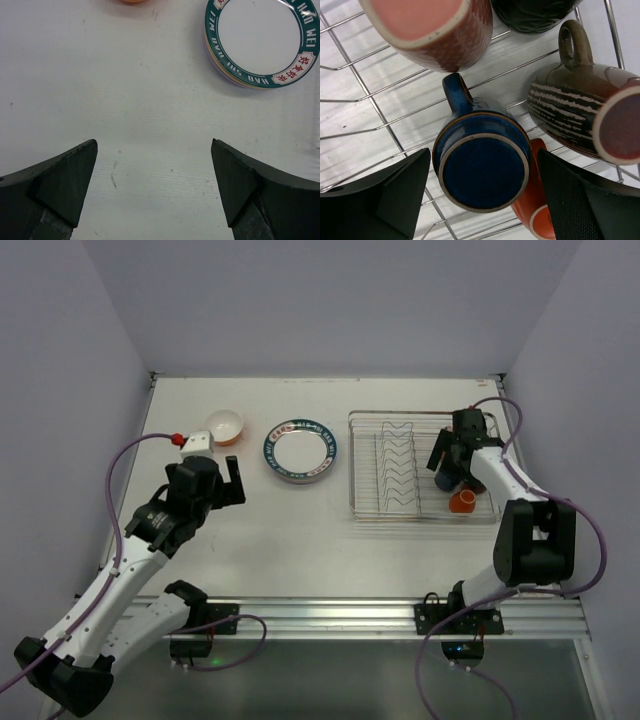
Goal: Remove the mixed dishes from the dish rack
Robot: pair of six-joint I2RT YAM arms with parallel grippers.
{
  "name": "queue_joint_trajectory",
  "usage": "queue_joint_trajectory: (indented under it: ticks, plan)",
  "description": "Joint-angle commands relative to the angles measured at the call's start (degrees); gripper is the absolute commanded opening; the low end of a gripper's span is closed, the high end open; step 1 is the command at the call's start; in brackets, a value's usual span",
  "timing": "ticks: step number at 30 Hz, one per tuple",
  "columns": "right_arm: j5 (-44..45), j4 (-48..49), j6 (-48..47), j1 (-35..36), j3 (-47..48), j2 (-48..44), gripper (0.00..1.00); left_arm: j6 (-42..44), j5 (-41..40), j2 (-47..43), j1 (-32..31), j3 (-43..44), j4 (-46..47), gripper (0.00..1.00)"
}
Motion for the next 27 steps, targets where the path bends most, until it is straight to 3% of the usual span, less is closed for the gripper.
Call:
queue_joint_trajectory:
  ticks: [1,7,12,15,16,27]
  plan:
    - [1.64,2.64,0.39,-0.27,1.63,1.09,0.88,-0.27,-1.5,-0.29,-0.48,-0.3,1.69,1.0]
    - [2.61,3.52,0.22,-0.36,2.33,3.2,0.82,-0.27,-1.41,0.41,-0.75,-0.39,1.69,1.0]
    - [0.94,4.13,0.04,-0.27,2.16,2.68,0.56,-0.27,-1.41,0.59,-0.83,-0.3,1.6,1.0]
    - [0.51,4.4,-0.22,-0.27,1.54,0.14,0.48,-0.35,-1.59,0.68,-0.75,-0.3,1.6,1.0]
    - [-0.54,4.23,-0.31,-0.36,1.28,-3.01,0.34,-0.35,-1.59,0.5,-0.75,-0.3,1.51,1.0]
    - [-7.66,2.38,-0.14,0.08,0.75,-17.0,0.12,0.52,-1.15,-2.39,-0.75,0.31,1.51,1.0]
